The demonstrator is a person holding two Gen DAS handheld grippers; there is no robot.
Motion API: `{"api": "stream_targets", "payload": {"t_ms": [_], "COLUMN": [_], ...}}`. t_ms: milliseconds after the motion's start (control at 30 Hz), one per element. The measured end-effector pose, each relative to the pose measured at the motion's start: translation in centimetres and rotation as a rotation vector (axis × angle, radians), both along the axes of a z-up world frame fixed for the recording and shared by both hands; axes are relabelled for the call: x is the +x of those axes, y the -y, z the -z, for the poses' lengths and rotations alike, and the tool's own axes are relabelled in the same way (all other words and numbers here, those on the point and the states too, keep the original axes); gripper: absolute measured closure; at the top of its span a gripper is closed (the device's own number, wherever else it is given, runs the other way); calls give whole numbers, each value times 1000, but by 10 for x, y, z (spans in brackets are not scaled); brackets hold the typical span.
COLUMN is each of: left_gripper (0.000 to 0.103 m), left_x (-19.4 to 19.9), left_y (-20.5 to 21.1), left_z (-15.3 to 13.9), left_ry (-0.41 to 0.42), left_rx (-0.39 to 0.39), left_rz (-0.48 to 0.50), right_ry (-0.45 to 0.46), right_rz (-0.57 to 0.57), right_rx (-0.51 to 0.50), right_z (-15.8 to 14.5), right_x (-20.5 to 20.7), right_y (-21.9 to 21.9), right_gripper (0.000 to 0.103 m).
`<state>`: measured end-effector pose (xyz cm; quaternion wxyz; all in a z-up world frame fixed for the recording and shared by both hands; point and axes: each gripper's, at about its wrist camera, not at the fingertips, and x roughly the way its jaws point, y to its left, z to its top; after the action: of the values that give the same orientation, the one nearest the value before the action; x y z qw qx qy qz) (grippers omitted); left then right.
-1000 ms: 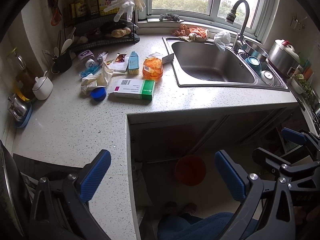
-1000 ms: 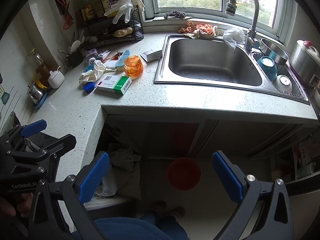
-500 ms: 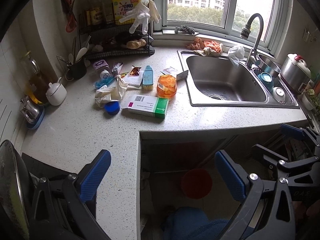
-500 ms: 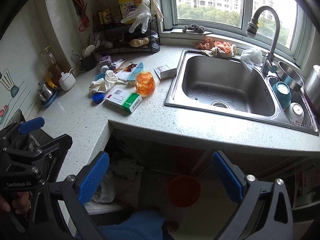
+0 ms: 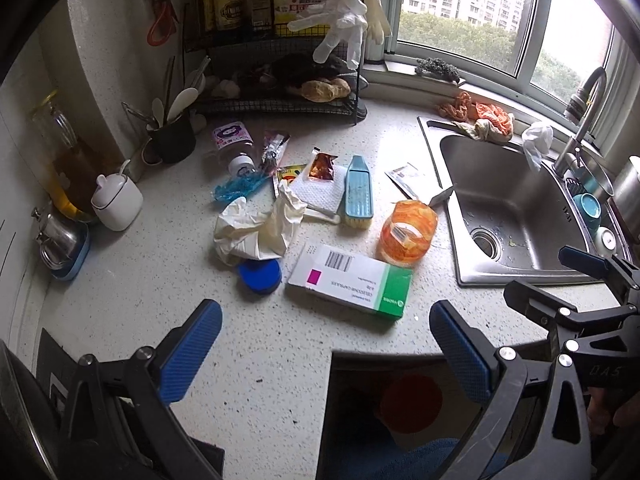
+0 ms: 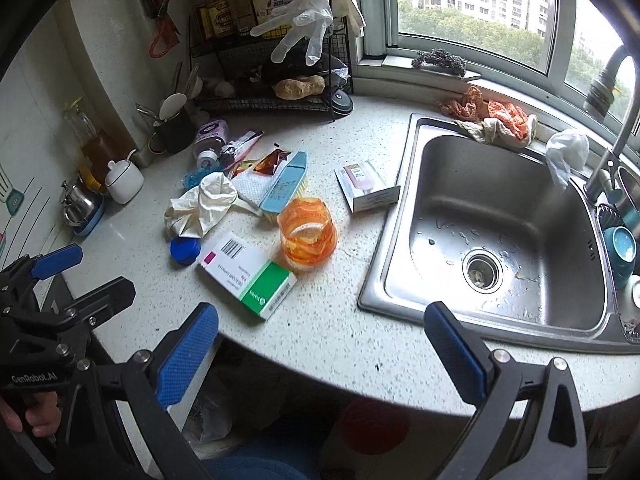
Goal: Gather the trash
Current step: 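Grasp the orange plastic cup with the right gripper while the left gripper approaches the white gloves, then close the left gripper on the crumpled white gloves and lift them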
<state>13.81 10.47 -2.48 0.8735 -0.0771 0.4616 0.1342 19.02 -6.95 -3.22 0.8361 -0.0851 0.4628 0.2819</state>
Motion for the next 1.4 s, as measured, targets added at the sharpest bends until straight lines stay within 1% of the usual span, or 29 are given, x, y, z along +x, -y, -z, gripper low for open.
{"api": "stream_targets", "payload": {"t_ms": [33, 133, 300, 433, 533, 633, 700, 767, 833, 900, 933, 1067, 1200, 1333, 1400], "left_gripper": [0, 0, 0, 0, 0, 0, 0, 0, 0, 0, 0, 0, 0, 0, 0], "left_x": [9, 35, 66, 75, 76, 74, 73, 75, 76, 77, 77, 83, 91, 103, 109], "left_y": [-7, -30, -56, -73, -84, -95, -102, -107, -110, -112, -114, -118, -124, -127, -129], "left_z": [4, 22, 49, 66, 73, 75, 77, 79, 79, 78, 79, 79, 76, 82, 87], "left_ry": [-11, -53, -117, -158, -185, -193, -196, -204, -207, -205, -205, -212, -202, -228, -244], "left_rx": [-4, -43, -65, -102, -93, -108, -117, -115, -111, -115, -117, -115, -135, -129, -123], "left_rz": [-7, -19, -23, -45, -67, -84, -95, -102, -110, -115, -115, -120, -111, -91, -92], "right_ry": [-7, -69, -140, -201, -216, -243, -243, -248, -253, -258, -234, -216, -193, -185, -175], "right_rz": [-3, -24, -40, -42, -28, -24, -21, -30, -39, -50, -56, -66, -103, -135, -148], "right_rx": [-8, -36, -100, -140, -186, -174, -177, -177, -186, -204, -210, -186, -141, -119, -122], "right_z": [4, 21, 51, 78, 94, 102, 104, 107, 110, 114, 112, 103, 79, 61, 61], "right_x": [9, 36, 70, 89, 96, 98, 100, 101, 106, 105, 104, 104, 98, 94, 96], "right_y": [-8, -31, -60, -76, -84, -84, -85, -87, -92, -94, -96, -95, -99, -111, -119], "right_gripper": [0, 0, 0, 0, 0, 0, 0, 5, 19, 27, 38, 39, 39, 39, 39]}}
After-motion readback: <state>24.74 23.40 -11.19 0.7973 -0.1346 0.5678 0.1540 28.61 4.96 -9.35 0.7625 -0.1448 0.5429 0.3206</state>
